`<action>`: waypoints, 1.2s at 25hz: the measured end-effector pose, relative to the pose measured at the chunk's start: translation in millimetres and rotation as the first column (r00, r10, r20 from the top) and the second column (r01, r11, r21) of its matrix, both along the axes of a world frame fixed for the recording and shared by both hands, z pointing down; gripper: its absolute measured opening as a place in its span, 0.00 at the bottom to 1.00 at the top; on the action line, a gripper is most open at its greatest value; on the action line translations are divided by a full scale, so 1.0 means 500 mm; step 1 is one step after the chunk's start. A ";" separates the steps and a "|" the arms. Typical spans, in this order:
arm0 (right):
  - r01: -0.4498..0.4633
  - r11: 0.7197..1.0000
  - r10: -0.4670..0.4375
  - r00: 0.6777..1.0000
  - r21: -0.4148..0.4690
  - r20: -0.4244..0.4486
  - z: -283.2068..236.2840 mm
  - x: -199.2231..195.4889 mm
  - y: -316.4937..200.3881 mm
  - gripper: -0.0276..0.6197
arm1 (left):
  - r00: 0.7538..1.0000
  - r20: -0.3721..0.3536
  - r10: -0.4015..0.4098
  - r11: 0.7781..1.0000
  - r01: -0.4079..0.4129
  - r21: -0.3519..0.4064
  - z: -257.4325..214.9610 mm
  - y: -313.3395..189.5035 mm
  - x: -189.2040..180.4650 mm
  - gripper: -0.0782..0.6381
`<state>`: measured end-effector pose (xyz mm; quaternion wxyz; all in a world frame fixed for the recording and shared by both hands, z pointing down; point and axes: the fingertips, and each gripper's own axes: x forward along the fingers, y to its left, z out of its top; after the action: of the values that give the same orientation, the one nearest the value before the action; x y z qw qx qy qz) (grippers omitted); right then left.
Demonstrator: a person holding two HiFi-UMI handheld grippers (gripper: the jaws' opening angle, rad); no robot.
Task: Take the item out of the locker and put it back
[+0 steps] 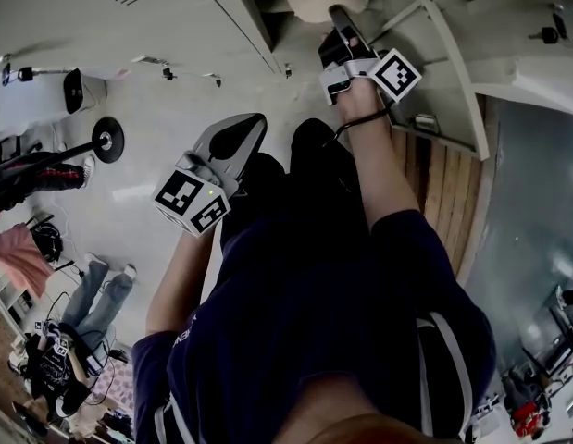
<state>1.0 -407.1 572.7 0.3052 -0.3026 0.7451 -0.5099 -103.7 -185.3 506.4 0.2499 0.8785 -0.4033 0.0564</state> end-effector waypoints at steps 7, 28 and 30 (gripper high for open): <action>-0.025 1.000 0.025 1.000 -0.014 0.002 0.024 -0.002 -0.036 0.08 | 1.000 0.007 -0.007 1.000 0.007 -0.011 0.018 -0.011 -0.005 0.11; -0.066 0.998 0.065 0.998 -0.024 -0.026 0.037 -0.040 -0.124 0.08 | 1.000 -0.012 0.011 1.000 -0.011 -0.022 0.032 -0.070 -0.008 0.11; -0.063 0.998 0.063 0.998 -0.027 -0.026 0.036 -0.046 -0.132 0.08 | 1.000 -0.012 0.015 1.000 -0.015 -0.021 0.033 -0.075 -0.007 0.11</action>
<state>-22.0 -473.0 590.9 0.3075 -0.3367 0.7317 -0.5067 -107.1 -222.7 522.7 0.2613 0.8790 -0.3947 0.0573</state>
